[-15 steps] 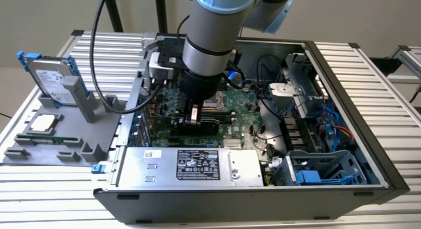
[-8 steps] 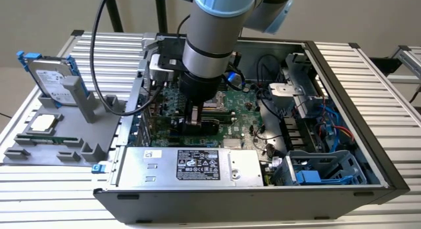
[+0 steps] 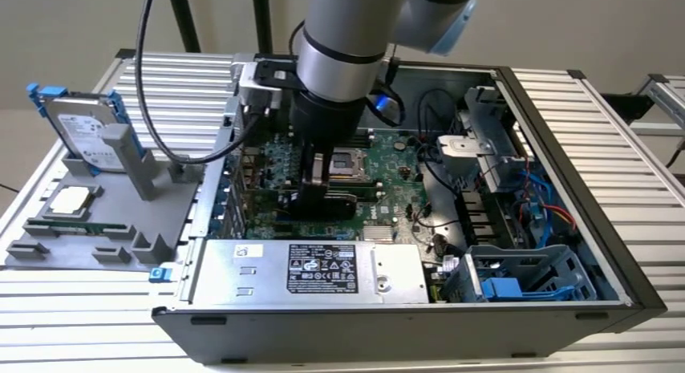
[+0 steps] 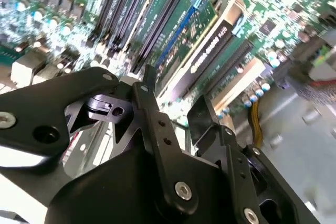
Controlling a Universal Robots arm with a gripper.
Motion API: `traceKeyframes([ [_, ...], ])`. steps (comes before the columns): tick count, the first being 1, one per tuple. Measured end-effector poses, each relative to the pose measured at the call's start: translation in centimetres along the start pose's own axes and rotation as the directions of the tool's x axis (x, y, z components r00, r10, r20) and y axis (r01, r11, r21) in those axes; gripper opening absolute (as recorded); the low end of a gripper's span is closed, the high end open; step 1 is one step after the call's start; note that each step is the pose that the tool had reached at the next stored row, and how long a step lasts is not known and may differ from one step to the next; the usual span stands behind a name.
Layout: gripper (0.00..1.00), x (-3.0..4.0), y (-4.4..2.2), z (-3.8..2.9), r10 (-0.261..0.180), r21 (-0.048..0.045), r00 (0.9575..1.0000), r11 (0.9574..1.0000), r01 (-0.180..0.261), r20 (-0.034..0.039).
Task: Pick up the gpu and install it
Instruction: 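Insert the gpu into the slot, then press down on the gpu until it lock into place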
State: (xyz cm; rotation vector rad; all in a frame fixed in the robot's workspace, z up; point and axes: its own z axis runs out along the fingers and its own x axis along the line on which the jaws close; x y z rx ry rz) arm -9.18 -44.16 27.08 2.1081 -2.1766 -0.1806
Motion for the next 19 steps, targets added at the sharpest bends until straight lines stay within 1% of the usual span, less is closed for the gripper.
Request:
traceKeyframes([
  [3,1.0,-0.01,0.21,-1.32,0.0,0.0003,1.0,1.0,0.0,-0.0003],
  [6,1.0,-0.05,0.35,-2.17,0.0,0.0008,1.0,1.0,0.0,-0.0007],
  [7,1.0,-0.08,0.35,-2.24,0.0,0.0009,1.0,1.0,0.0,-0.0019],
  [8,0.0,-0.07,0.35,-2.23,0.0,0.001,1.0,1.0,0.0,-0.0026],
  [19,0.0,-0.1,0.36,-2.23,0.002,0.0013,0.9999,1.0,-0.002,-0.0125],
])
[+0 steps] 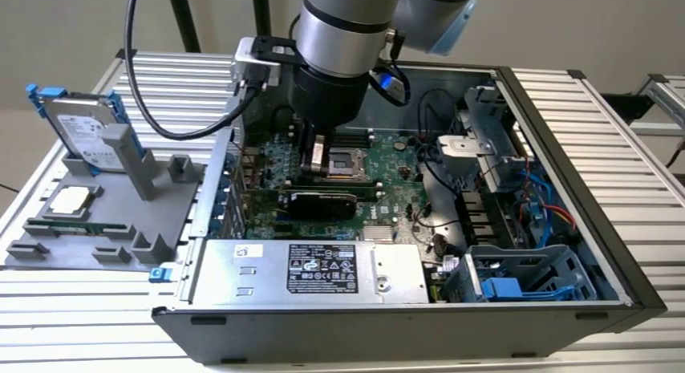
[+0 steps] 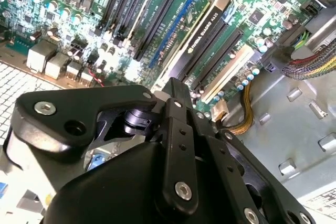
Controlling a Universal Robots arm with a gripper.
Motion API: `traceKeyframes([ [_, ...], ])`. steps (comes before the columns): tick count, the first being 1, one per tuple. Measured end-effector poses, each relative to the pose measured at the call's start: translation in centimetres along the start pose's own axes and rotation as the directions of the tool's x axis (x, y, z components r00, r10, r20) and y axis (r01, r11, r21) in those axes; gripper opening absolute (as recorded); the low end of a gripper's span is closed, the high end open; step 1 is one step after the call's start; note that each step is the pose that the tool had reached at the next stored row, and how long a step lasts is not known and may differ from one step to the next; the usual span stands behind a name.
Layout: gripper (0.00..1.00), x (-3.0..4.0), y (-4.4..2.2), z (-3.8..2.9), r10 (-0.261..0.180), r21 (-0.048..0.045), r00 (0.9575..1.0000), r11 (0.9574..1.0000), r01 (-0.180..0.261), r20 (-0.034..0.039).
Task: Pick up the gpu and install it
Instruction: 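Press down on the gpu until it lock into place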
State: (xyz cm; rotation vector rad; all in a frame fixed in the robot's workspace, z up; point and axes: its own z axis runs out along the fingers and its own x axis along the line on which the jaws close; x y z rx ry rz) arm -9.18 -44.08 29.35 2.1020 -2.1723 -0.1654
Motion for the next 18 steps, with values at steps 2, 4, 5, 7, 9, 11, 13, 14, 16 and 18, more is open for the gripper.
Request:
traceKeyframes([
  [2,0.0,0.0,0.0,0.0,0.0,0.0,1.0,1.0,0.0,-0.0018],
  [4,0.0,-0.01,0.0,0.0,0.001,0.0001,1.0,1.0,-0.001,-0.0037],
  [5,0.0,-0.01,0.0,0.0,0.001,0.0001,1.0,1.0,-0.001,-0.0044],
  [7,0.0,-0.02,0.0,0.0,0.001,0.0002,1.0,1.0,-0.001,-0.0062],
  [9,0.0,-0.02,0.0,0.0,0.001,0.0002,1.0,1.0,-0.001,-0.008],
  [11,0.0,-0.02,0.0,0.0,0.002,0.0003,1.0,1.0,-0.002,-0.0098],
  [13,0.0,-0.03,0.0,0.0,0.002,0.0003,0.9999,1.0,-0.002,-0.0116],
  [14,0.0,-0.03,0.0,-0.01,0.002,0.0003,0.9999,1.0,-0.002,-0.0126],
  [16,0.0,-0.03,0.0,0.0,0.002,0.0004,0.9999,1.0,-0.002,-0.0143],
  [18,0.0,-0.04,0.0,0.0,0.003,0.0005,0.9999,1.0,-0.003,-0.0161],
])
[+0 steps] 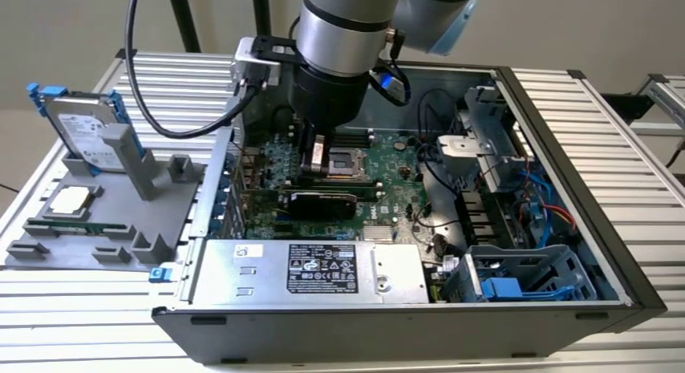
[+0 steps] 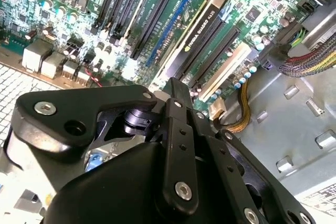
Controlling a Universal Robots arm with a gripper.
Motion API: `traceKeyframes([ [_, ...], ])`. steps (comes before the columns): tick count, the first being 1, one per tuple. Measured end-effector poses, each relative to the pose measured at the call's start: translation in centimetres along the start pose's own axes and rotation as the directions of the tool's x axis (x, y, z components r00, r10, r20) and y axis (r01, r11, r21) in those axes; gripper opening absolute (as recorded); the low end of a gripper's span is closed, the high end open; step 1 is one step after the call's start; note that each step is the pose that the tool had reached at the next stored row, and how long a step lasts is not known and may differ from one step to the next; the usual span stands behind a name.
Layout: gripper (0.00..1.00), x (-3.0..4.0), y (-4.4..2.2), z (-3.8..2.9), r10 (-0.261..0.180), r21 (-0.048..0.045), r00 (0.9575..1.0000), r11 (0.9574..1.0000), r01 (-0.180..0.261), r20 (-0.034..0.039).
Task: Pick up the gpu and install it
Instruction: 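Press down on the gpu until it lock into place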
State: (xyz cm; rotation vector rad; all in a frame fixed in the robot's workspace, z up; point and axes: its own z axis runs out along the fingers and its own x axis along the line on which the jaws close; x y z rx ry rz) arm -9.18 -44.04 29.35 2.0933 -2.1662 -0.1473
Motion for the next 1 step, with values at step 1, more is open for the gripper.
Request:
traceKeyframes([
  [1,0.0,0.0,0.0,0.0,0.0,0.0,1.0,1.0,0.0,-0.0009],
])
